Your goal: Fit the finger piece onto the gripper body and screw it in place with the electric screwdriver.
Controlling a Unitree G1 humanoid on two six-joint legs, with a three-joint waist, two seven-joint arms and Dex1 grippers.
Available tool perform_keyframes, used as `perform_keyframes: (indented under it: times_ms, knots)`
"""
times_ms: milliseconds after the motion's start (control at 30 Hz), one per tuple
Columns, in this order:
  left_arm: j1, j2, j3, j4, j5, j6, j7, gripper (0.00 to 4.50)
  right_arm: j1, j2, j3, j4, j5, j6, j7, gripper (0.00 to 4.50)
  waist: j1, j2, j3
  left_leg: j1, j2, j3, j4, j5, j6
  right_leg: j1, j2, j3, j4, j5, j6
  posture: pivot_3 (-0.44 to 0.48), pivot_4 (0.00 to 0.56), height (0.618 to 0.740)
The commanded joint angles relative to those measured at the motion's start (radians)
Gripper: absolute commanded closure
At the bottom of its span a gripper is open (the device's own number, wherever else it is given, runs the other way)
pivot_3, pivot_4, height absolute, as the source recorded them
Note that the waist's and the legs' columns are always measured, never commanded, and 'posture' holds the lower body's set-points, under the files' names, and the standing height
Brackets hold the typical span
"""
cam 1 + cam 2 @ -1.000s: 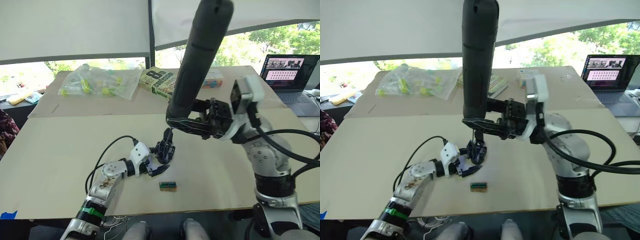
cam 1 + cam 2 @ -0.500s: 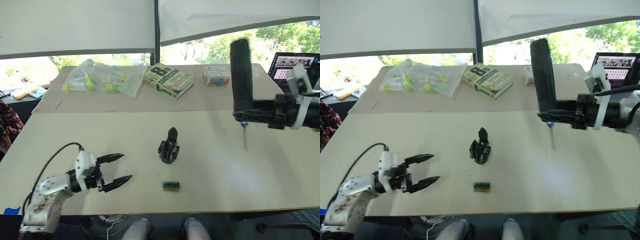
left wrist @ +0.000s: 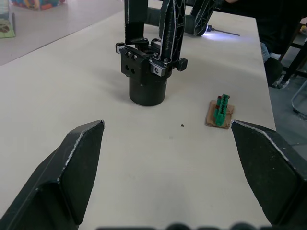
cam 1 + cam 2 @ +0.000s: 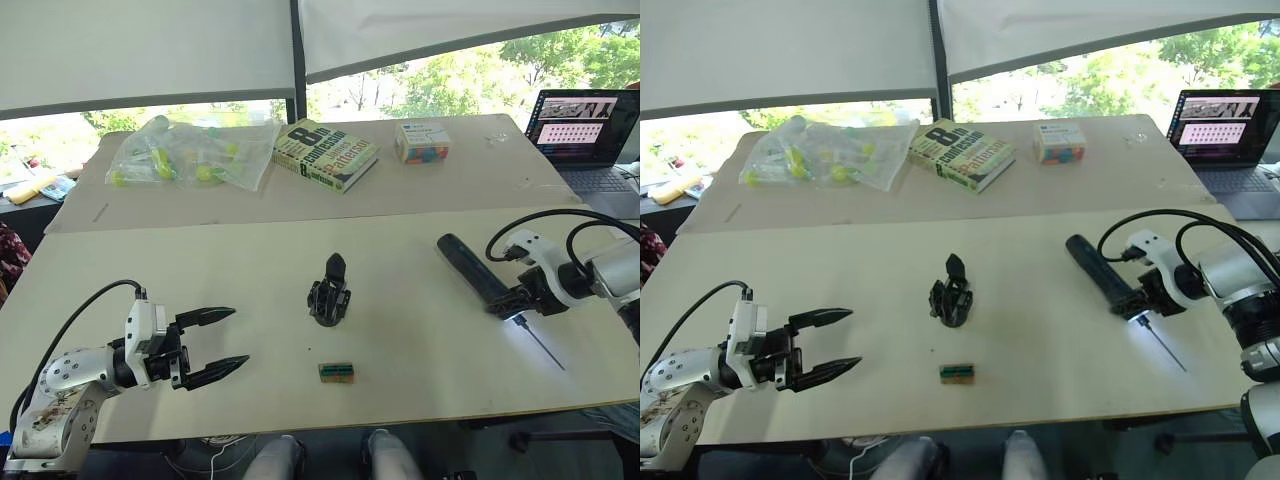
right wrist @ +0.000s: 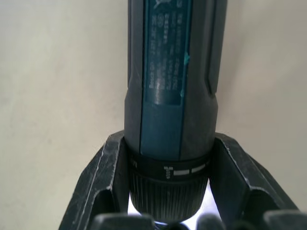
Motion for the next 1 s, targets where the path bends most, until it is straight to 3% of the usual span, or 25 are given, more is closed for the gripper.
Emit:
perform_keyframes:
  times_ms: [33,100,267,400,467,600,800,1000]
  knots:
    - [0.007,0.025,0.038,-0.028,-0.02,0.032,0.015,0.06,-0.036,0.009,-0.01,0.049,-0.058,-0.059,0.031,2.58,0.0,0.0,0.0,0.0,0.0,0.0,0.0,0.0,0.0,0.0,0.0,0.0,0.0,0.0,0.0,0.0,0.15,0.74]
    - [-0.005,0.029,0.055,-0.022,-0.014,0.043,0.039,0.0,-0.035,0.012,-0.015,0.058,-0.075,-0.08,0.051,1.56,0.0,0.0,0.0,0.002,0.0,0.0,0.0,0.001,-0.001,0.001,0.001,0.0,0.001,0.0,-0.001,0.0,0.15,0.74]
    - [-0.028,0.043,0.095,0.02,0.029,0.046,0.113,0.0,-0.046,-0.024,-0.088,0.081,-0.093,-0.161,0.059,0.03,0.0,0.0,0.0,0.005,0.0,0.0,0.0,0.001,-0.002,0.005,0.001,-0.001,0.001,0.001,-0.001,0.0,0.15,0.74]
    - [-0.028,0.062,0.126,0.07,0.084,0.012,0.143,0.0,-0.041,-0.068,-0.178,0.089,-0.086,-0.27,0.066,0.03,0.0,0.0,0.0,0.005,0.0,0.0,0.0,0.001,-0.002,0.005,0.002,-0.001,0.001,0.001,-0.001,0.0,0.15,0.74]
    - [-0.032,0.068,0.14,0.117,0.153,-0.087,0.152,0.0,-0.012,-0.101,-0.238,0.07,-0.045,-0.353,0.131,0.03,0.0,0.0,0.0,0.005,0.001,0.0,0.0,0.001,-0.002,0.005,0.002,-0.001,0.001,0.001,-0.001,0.0,0.15,0.74]
    - [-0.029,0.107,0.157,0.211,0.214,-0.151,0.151,0.0,0.118,-0.09,-0.452,-0.029,0.119,-0.647,0.269,0.03,-0.001,0.0,0.0,0.009,0.002,0.001,0.0,0.001,-0.002,0.009,0.003,-0.002,0.0,0.001,-0.001,0.0,0.15,0.74]
    - [-0.012,0.124,0.176,0.265,0.221,-0.184,0.136,0.0,0.371,0.055,-0.636,-0.31,0.297,-0.858,0.302,0.03,-0.004,-0.001,0.0,0.014,0.003,0.002,0.0,0.001,-0.001,0.012,0.003,0.0,0.002,0.001,-0.001,0.0,0.15,0.74]
    - [0.034,0.106,0.174,0.243,0.222,-0.178,0.149,0.0,0.533,0.195,-0.64,-0.45,0.312,-1.001,0.268,0.03,0.0,-0.001,0.0,0.015,0.003,0.002,0.0,0.001,-0.001,0.013,0.002,0.001,0.004,0.001,-0.001,0.0,0.15,0.74]
